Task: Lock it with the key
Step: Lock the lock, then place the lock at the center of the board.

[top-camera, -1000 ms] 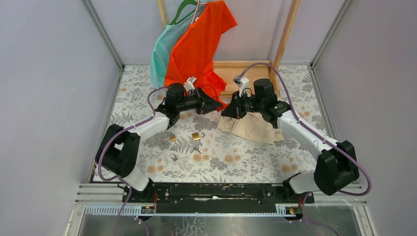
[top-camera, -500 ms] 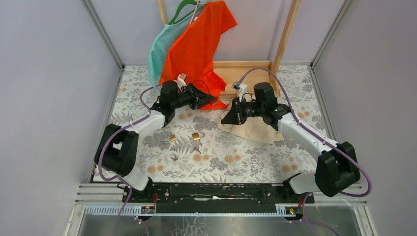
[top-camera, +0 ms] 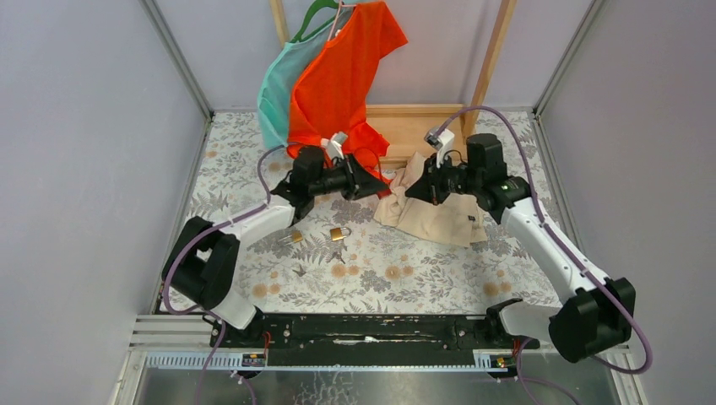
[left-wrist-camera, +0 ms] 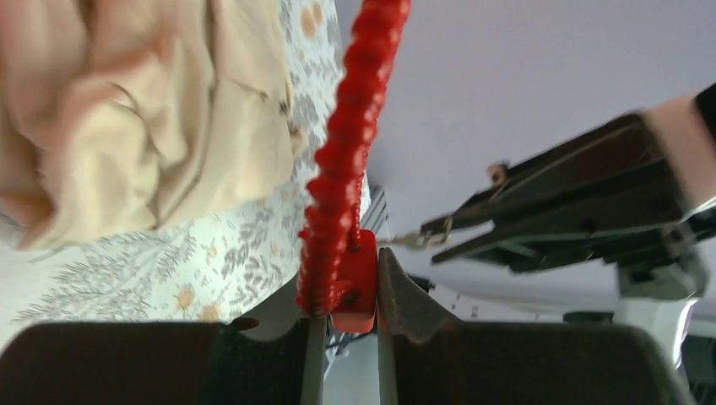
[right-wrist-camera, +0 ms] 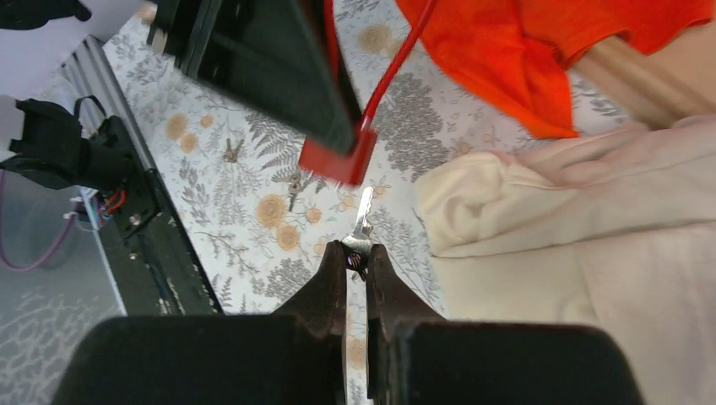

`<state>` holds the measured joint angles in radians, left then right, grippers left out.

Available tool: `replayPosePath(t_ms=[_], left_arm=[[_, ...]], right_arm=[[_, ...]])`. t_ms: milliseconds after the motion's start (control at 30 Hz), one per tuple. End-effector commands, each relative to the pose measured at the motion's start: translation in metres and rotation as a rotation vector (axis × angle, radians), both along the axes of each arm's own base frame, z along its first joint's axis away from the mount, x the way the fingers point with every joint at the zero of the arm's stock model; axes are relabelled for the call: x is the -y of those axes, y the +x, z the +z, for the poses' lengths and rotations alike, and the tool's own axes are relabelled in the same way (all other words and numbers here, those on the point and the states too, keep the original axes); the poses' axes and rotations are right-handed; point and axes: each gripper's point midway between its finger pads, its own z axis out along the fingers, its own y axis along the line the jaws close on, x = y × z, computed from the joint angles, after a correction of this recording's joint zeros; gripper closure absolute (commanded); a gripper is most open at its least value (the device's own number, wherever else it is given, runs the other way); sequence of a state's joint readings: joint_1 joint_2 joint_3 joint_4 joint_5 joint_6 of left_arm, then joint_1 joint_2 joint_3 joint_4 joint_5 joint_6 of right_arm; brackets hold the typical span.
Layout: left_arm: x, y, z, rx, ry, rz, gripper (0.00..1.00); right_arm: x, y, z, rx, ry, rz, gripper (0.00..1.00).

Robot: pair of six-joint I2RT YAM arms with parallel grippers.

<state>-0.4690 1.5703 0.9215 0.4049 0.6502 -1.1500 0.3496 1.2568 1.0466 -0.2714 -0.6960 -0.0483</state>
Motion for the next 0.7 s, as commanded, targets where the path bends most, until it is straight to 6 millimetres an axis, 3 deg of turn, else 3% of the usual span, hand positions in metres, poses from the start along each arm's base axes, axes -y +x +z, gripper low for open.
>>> replayPosePath(t_ms=[0, 200, 433, 533, 667], left_arm=[[0.021, -0.033, 0.012, 0.183, 0.055, -0.141, 1.00], [0.021, -0.060, -0.035, 0.156, 0.154, -0.175, 1.00], [0.006, -0.071, -0.108, -0.070, 0.240, -0.084, 1.00], [0.007, -0.071, -0.127, -0.120, 0.266, -0.071, 0.98], [0.015, -0.062, -0.136, -0.129, 0.286, -0.081, 0.94]], right_arm=[[0.032, 0.008, 0.032, 0.171, -0.072, -0.061, 1.00], [0.061, 0.010, 0.039, 0.193, -0.038, -0.143, 0.99], [0.061, 0.006, 0.026, 0.171, -0.032, -0.112, 0.99], [0.063, 0.003, 0.016, 0.150, -0.058, -0.098, 0.99], [0.067, -0.005, 0.000, 0.124, -0.107, -0.064, 0.99]])
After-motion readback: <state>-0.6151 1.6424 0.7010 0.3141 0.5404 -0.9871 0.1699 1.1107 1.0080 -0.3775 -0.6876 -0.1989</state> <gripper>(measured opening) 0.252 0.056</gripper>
